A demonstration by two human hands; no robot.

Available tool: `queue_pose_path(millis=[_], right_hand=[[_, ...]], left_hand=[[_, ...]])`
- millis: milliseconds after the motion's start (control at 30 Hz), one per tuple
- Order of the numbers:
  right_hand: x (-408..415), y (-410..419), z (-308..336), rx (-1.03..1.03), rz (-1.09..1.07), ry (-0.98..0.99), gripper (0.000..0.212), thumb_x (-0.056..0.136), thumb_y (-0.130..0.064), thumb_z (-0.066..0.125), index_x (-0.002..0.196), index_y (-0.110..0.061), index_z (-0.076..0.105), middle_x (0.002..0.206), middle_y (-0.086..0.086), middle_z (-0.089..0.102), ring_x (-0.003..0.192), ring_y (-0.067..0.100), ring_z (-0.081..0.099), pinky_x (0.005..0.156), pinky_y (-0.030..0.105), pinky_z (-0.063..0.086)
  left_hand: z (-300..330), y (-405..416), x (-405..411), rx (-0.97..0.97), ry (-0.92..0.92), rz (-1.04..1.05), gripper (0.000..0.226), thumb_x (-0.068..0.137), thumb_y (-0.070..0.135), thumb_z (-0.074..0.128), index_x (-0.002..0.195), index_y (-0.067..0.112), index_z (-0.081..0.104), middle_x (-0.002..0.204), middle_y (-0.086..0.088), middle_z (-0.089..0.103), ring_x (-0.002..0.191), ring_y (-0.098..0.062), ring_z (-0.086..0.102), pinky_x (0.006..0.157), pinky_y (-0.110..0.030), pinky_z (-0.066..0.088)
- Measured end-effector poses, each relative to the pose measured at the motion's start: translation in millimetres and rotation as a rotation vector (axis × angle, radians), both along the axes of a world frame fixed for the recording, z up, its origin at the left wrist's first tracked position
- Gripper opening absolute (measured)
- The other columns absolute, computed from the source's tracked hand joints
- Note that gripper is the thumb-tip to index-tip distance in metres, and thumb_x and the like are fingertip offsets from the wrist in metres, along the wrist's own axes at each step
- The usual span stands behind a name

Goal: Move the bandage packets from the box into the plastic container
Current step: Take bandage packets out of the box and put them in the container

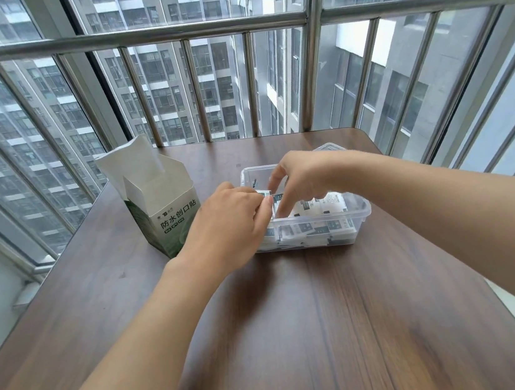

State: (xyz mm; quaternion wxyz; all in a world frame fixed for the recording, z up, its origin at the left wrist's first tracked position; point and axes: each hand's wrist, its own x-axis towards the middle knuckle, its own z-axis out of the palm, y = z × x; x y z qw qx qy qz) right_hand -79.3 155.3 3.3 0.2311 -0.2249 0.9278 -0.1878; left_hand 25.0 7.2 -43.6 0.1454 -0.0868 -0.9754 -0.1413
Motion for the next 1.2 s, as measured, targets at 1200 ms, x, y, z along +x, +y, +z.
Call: queue_pose_path(millis=[1200], right_hand=[[-14.7, 13.1, 3.6, 0.243, 0.198, 0.075, 0.05, 0.074, -0.05, 0.079, 0.113, -0.02, 0.071, 0.077, -0.004, 0.06, 0.069, 0.02, 0.055, 0.059, 0.031, 0.049]], left_hand=[[16.1, 3.0, -3.1, -0.162, -0.194, -0.155, 0.05, 0.104, 0.055, 0.025, 0.114, 0.039, 0.071, 0.115, 0.007, 0.054, 0.121, -0.019, 0.042, 0.1, -0.033, 0.026]])
